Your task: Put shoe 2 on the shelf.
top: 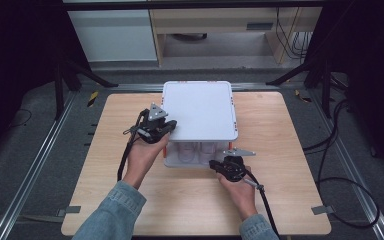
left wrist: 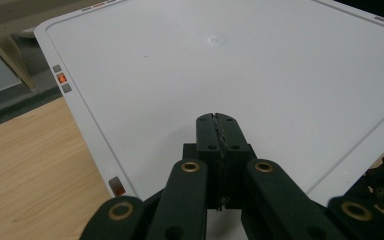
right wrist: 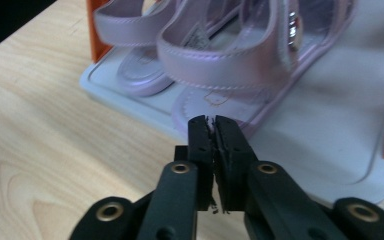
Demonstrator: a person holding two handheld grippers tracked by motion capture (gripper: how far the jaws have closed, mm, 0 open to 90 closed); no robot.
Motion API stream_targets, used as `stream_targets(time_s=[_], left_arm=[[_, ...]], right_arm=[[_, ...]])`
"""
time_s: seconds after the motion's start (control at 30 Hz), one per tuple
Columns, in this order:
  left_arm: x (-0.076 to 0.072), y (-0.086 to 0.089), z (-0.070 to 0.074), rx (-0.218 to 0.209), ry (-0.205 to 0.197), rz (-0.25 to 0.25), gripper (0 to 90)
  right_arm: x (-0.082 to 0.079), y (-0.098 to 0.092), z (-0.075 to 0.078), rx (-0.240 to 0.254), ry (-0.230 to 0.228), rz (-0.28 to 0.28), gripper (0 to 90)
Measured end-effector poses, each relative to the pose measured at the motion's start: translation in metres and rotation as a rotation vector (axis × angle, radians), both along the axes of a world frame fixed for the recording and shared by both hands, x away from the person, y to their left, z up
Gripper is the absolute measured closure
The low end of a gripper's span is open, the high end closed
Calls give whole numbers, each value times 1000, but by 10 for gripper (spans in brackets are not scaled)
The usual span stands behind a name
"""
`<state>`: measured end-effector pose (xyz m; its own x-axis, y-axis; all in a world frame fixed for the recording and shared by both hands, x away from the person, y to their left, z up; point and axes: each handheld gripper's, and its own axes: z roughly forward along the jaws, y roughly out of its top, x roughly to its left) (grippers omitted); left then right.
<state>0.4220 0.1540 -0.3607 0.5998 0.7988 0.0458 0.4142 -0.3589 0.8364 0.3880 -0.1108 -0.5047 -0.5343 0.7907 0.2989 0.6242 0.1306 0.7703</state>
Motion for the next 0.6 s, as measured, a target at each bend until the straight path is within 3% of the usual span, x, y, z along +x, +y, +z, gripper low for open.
stream_targets(time_s=[0.27, 0.3, 0.6], left_arm=[[0, -1, 0, 0, -2, 0, 893], [0, -2, 0, -1, -1, 0, 893], [0, -2, 0, -1, 1, -6, 892]], right_arm=[[13, 0, -1, -19, -6, -39, 858], [15, 1, -3, 2, 9, -48, 856], [18, 0, -1, -2, 11, -46, 835]])
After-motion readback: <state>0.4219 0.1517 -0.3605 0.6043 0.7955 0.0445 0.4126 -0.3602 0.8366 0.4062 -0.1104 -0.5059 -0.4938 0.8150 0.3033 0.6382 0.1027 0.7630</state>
